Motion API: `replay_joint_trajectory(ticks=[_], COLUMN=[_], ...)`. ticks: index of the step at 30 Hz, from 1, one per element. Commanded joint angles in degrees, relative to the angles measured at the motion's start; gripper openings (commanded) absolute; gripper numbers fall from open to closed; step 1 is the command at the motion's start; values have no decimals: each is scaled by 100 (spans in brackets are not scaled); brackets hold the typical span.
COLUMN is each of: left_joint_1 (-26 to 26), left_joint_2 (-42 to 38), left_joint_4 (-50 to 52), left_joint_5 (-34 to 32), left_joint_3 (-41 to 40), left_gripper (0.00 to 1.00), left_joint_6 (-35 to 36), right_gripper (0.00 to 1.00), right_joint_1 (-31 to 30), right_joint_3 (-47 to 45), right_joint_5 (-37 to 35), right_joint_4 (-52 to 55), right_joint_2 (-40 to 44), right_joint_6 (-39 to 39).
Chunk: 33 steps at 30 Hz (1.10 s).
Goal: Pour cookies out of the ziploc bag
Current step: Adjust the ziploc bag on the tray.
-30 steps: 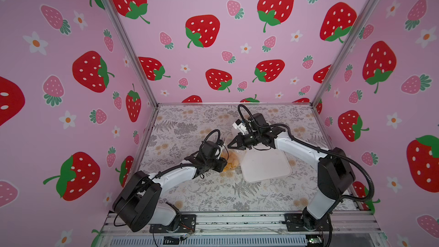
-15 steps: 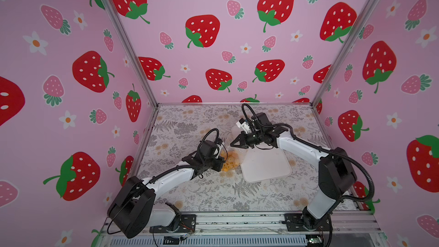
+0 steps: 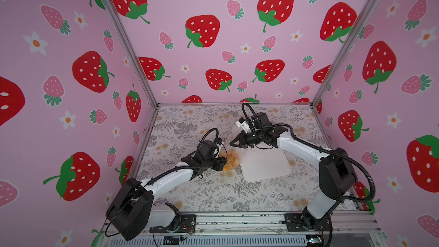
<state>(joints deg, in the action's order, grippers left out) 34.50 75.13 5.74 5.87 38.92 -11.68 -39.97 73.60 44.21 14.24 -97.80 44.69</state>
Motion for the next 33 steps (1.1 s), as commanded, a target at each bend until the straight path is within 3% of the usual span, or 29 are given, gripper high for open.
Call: replay_joint_trajectory(ticks=[1,11,15,21,25,30,33], left_joint_1=[13,4,-5,-49,-74,-84,-93], left_joint_2=[38,649,706,621,607,562,505], left_joint_4=[-246,-809,-917,-892,-840,-750,-651], left_joint_5=[-83,358,361,515,595,582,569], left_joint_3=[-47,71,91,107,116,158,201], left_gripper=[64,63,57,41,21,12,0], left_joint_6=[100,164,174,201,245,228,237], right_gripper=[0,0,0,0,0,0,0], right_joint_1=[15,32,30,57,96,113,140], right_joint_3=[51,9,-22,-82,-136,-162,-204], right_joint_5=[114,349,360,321,299,284,266], right_joint_4=[-88,-55,-54,-53,-61,-61,-55], right_joint_2=[171,279,287,340,358,380,410], right_joint_6=[68,45,31,36,34,32,34])
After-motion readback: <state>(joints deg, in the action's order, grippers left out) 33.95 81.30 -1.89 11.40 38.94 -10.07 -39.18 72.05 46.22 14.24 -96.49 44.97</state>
